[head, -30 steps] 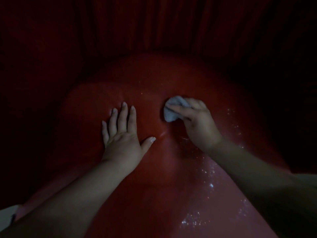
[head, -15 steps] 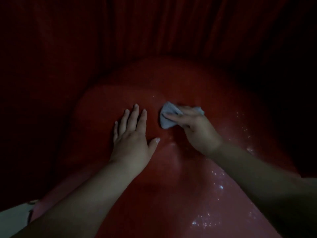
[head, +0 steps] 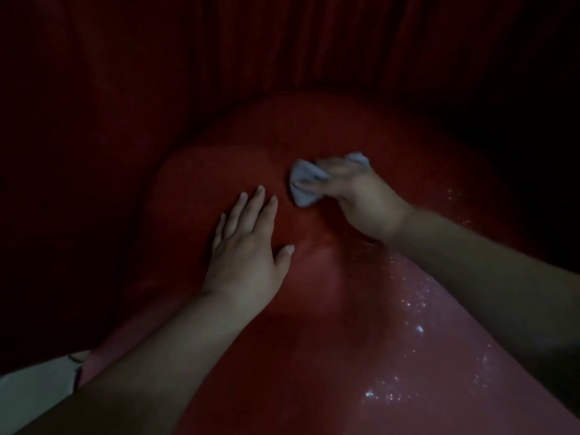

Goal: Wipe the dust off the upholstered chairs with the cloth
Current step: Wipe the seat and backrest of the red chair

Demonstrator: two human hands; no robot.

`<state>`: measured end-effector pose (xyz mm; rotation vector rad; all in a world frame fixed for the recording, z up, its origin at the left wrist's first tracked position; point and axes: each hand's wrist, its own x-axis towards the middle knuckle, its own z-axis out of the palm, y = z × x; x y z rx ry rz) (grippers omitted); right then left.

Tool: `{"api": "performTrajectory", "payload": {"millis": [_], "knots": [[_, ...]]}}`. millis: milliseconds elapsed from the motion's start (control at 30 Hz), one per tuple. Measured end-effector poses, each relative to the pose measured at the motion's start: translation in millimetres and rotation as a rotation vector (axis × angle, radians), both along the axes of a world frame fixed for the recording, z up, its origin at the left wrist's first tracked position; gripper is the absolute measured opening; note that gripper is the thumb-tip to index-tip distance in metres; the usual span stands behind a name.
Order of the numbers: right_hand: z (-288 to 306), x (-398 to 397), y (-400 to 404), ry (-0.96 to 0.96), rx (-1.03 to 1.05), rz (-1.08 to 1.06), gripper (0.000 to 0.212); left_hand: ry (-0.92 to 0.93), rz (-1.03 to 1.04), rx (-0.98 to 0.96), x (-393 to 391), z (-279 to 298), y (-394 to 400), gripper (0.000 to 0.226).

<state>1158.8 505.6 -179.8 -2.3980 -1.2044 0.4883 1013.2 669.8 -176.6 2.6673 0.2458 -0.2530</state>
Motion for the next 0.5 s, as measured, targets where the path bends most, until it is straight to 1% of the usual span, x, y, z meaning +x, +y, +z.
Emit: {"api": "performTrajectory", "payload": {"millis": [100,133,167,200,267,333,367,400,433,500], "knots": [[13.6,-46.6,-57.9,0.104,0.064,-0.204,0.055,0.018,-0.049,0.01,-7.9,2.2,-7.8,0.076],[16.1,-52.7,-62.7,0.139,0.102,-0.257,0.054,0.022,-0.06,0.004,-9.4,3.7,-12.7,0.076],[19.4,-55.0,-65.5,0.161,0.162,-0.334,0.049,0.024,-0.076,-0.004,-9.7,5.3,-18.7,0.076],[22.9,-49.4,-67.0,0.153,0.211,-0.439,0.044,0.025,-0.093,-0.009,-8.5,6.6,-25.3,0.076],[25.0,-26.5,-78.5,0.028,0.215,-0.698,0.043,0.024,-0.116,-0.013,-3.1,8.0,-37.3,0.076],[16.8,-0.3,-103.1,-0.041,0.106,-0.884,0.047,0.019,-0.125,-0.009,4.5,7.7,-45.8,0.075],[9.2,9.3,-116.0,-0.031,0.016,-0.935,0.05,0.013,-0.127,-0.002,8.4,7.2,-49.0,0.075],[2.0,13.4,-125.3,-0.006,-0.06,-0.94,0.052,0.01,-0.128,0.004,12.2,6.6,-51.8,0.075],[-2.9,11.5,-128.6,0.017,-0.084,-0.916,0.054,0.011,-0.13,0.009,15.3,5.5,-54.3,0.074],[-9.7,-8.6,-124.6,0.024,0.022,-0.824,0.052,0.023,-0.137,0.027,18.8,2.6,-59.1,0.074]]}}
